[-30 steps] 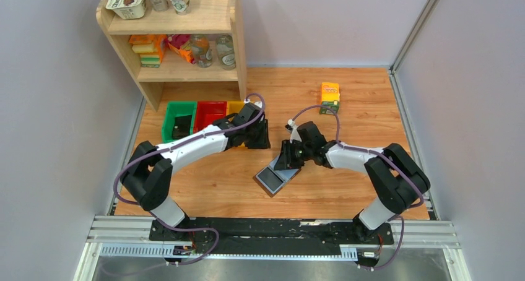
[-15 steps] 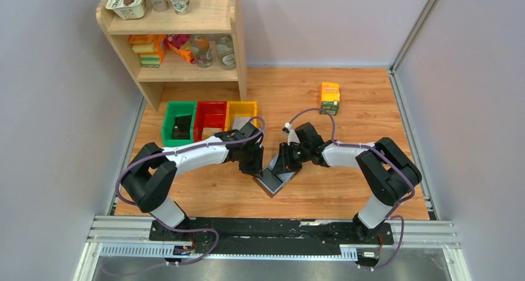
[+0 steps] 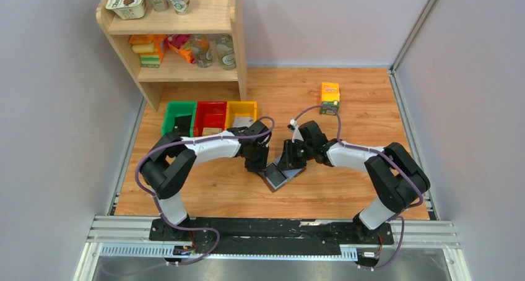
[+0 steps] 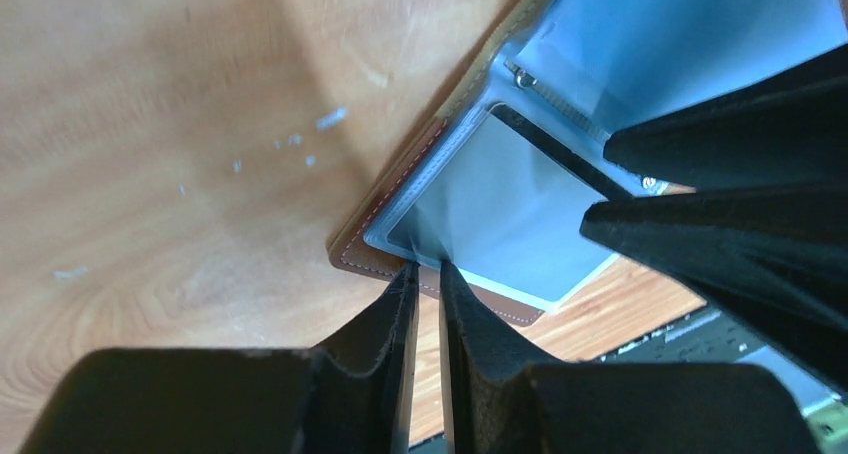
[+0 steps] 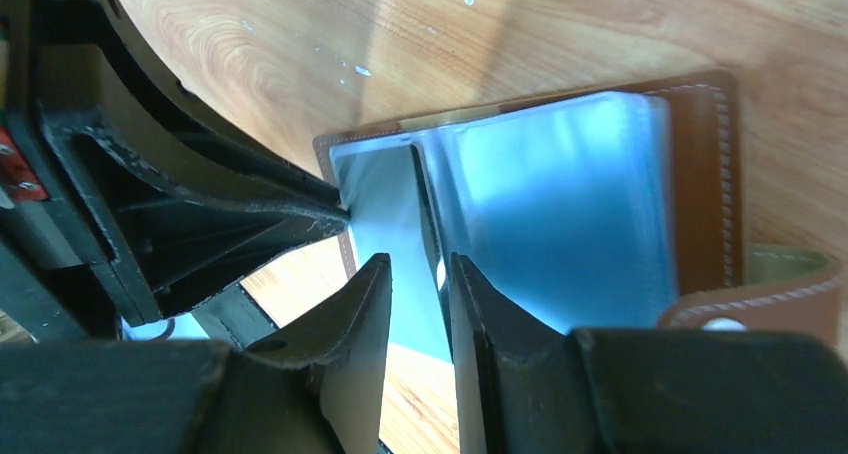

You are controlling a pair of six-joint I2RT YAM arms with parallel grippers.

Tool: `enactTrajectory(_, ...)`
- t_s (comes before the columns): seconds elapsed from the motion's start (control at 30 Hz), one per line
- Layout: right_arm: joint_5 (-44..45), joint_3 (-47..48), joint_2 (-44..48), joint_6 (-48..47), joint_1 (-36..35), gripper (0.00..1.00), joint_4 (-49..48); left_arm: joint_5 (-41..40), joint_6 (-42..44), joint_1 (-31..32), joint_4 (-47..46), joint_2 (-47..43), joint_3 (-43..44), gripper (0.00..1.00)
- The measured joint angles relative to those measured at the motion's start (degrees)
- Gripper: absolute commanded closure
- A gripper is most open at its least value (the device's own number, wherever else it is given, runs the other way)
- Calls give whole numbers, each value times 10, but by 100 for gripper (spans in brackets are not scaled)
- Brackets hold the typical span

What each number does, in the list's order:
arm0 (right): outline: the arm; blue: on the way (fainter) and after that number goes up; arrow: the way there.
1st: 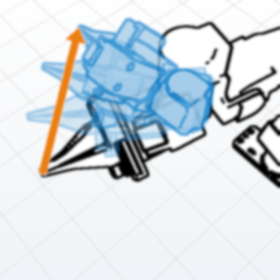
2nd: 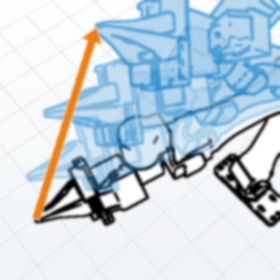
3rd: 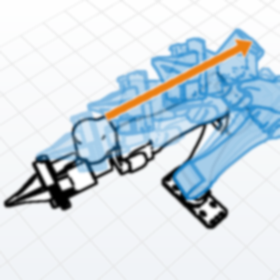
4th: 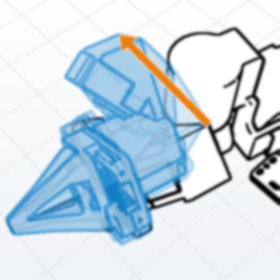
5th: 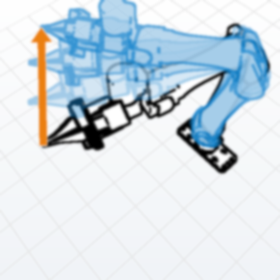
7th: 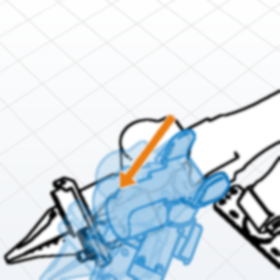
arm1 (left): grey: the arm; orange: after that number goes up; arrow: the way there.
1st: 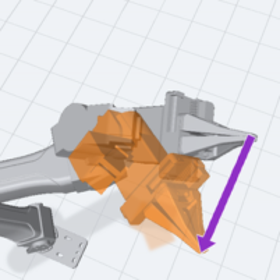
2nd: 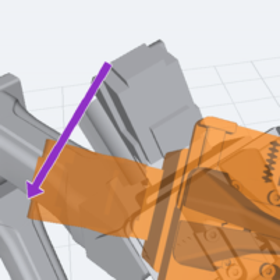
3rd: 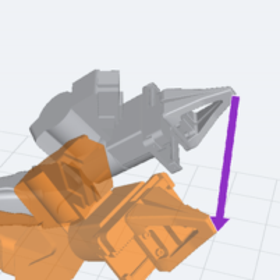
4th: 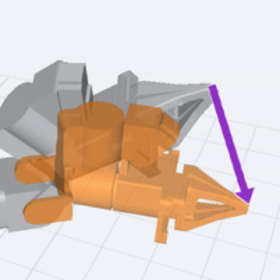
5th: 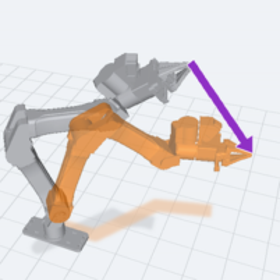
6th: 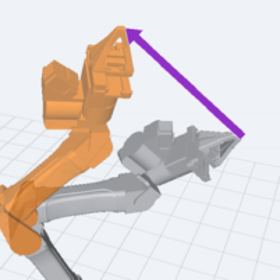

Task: Take the credit cards out of the card holder
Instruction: Remove the credit card from the card holder.

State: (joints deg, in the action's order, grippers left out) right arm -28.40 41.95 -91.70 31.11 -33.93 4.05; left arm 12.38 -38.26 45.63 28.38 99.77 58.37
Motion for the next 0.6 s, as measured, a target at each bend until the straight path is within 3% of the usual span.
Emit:
enactTrajectory(0.33,16,0,2,4,3,71,9,-84,42,-16,28,42,76,79)
enactTrajectory(0.6,44,-14,17,23,3,71,0,-61,27,-13,14,15,45,78)
